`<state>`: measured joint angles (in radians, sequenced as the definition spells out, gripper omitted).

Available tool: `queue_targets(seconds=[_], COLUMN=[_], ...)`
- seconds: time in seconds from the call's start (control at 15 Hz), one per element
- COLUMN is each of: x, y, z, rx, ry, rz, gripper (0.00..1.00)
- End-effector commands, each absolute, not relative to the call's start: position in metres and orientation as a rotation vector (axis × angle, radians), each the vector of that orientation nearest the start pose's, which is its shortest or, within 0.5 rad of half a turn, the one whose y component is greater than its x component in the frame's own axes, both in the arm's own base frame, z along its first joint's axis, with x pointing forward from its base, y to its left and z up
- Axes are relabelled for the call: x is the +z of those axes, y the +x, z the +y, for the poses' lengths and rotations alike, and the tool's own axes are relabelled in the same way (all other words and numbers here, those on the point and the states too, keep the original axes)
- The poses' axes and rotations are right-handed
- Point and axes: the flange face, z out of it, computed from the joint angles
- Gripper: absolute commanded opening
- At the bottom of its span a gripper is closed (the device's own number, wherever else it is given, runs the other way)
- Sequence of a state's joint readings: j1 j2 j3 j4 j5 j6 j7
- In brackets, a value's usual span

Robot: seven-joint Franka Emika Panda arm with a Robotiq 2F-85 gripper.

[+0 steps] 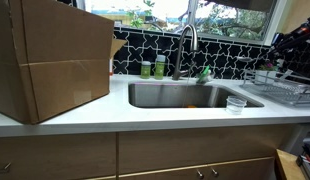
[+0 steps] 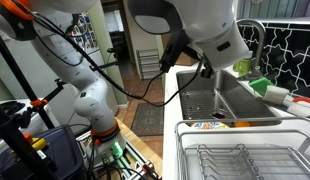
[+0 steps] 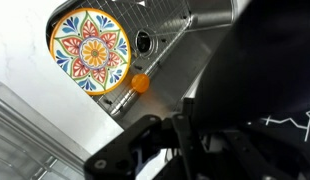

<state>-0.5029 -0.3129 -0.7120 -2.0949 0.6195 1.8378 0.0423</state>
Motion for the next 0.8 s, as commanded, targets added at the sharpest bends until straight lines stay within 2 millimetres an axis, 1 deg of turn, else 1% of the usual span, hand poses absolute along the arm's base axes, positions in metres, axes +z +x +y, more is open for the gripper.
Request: queue_targets(seconds=[0.0, 0.33, 0.53, 0.73], x=[0.544, 0.543, 0.537, 0.522], y=[0.164, 0.124, 0.097, 0.085], z=[-0.474, -0.499, -0.514, -0.520], rx=[-0.565, -0.526, -0.527, -0.482], ry=[-1.643, -1.372, -1.301, -1.250], rz=[1.728, 1.906, 1.951, 1.978], gripper=[0.02, 0.02, 0.02, 0.02])
